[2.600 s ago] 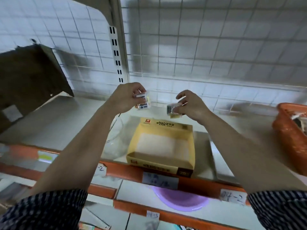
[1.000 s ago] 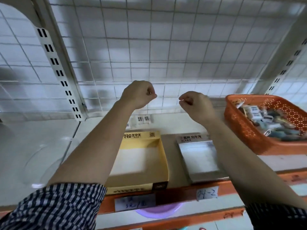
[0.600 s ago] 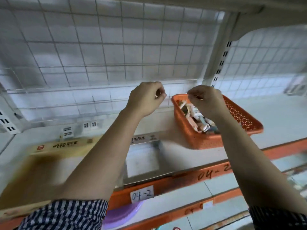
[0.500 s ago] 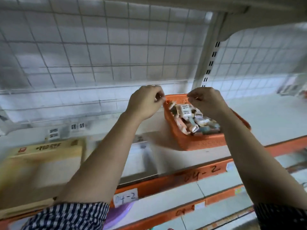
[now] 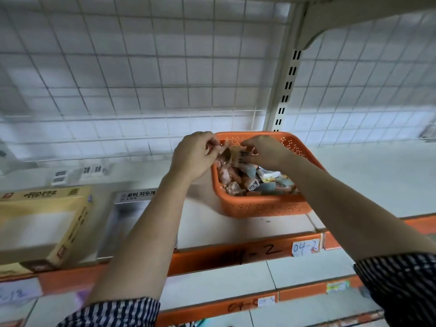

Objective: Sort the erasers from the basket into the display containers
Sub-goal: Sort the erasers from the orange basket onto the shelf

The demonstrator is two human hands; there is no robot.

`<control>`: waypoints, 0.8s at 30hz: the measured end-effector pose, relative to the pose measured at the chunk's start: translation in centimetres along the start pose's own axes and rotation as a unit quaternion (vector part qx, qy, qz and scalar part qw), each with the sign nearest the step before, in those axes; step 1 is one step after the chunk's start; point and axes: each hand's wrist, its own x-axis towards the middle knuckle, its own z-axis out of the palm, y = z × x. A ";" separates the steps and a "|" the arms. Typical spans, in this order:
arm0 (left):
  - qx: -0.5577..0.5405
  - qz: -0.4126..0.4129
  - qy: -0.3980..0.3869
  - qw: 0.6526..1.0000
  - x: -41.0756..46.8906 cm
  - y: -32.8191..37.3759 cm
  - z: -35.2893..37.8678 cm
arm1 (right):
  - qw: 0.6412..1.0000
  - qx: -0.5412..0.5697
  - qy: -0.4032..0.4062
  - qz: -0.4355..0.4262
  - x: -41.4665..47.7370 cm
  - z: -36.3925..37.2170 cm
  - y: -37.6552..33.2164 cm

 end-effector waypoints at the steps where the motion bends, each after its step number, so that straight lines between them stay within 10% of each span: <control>1: 0.004 -0.004 0.003 1.000 0.0 0.0 0.0 | 1.000 0.000 0.006 -0.003 0.1 0.2 0.1; 24: 0.218 -0.053 -0.039 0.974 4.6 1.8 3.2 | 0.963 0.244 0.096 0.063 -4.5 0.1 4.7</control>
